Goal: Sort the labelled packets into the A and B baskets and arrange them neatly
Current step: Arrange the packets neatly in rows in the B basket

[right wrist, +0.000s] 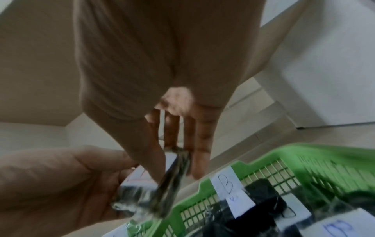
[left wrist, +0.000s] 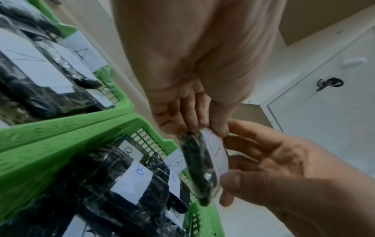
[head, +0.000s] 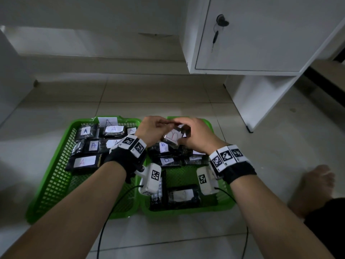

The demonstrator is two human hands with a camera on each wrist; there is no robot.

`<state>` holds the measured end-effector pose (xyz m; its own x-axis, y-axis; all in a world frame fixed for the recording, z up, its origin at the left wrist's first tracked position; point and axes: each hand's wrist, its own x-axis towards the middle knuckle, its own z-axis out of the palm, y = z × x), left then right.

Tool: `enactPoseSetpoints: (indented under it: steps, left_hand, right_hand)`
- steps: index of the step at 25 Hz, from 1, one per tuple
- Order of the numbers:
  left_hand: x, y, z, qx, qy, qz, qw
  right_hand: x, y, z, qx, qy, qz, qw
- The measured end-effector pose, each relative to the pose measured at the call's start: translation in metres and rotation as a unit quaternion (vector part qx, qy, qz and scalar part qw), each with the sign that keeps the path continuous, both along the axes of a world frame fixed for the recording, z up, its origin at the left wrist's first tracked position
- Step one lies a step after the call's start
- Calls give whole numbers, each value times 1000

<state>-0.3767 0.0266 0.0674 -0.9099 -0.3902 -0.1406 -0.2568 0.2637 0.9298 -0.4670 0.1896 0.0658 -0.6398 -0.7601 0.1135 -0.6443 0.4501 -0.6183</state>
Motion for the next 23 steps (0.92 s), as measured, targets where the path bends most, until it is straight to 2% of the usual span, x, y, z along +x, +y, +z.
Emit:
enactPoseSetpoints:
  steps: [2,4,6,11,12,13,14,16,17,19,20,23]
  left_hand:
    - [-3,6,3,46,-23,1,999]
    - [-4,11,6,97,-57,-10,994]
    - [-5,16,5,136,-51,-16,989]
    - [-18,21,-4,81,18,-37,996]
    - [-21,21,-6,57,27,-39,997]
    - [-24,20,-7,-5,26,-45,999]
    - [-26,18,-11,-104,12,-63,993]
    - [-25,12,-25,-281,-61,-144,947]
    - [-23,10,-33,-334,-109,-192,916]
    - [-20,10,-47,-389,-173,-257,868]
    - [-19,10,-50,-407,-178,-265,855]
    - [-19,13,-50,-434,-155,-264,847]
  right_hand:
    - [-7,9,-3,-14,-14,-24,1000]
    - [-14,22,-7,-60,-71,-52,994]
    - [-15,30,-8,-74,-94,-57,991]
    - [-26,33,0,17,61,-27,998]
    - [-31,34,1,34,76,-26,996]
    - [-39,36,1,50,88,-40,994]
    - [-49,41,0,65,97,-64,991]
    - [-65,51,-3,120,128,-106,979]
    - [-71,54,-7,164,151,-107,969]
    - [-78,54,-18,240,188,-77,949]
    - [-78,50,-24,265,202,-57,941]
    - [-78,36,-47,317,246,-25,916]
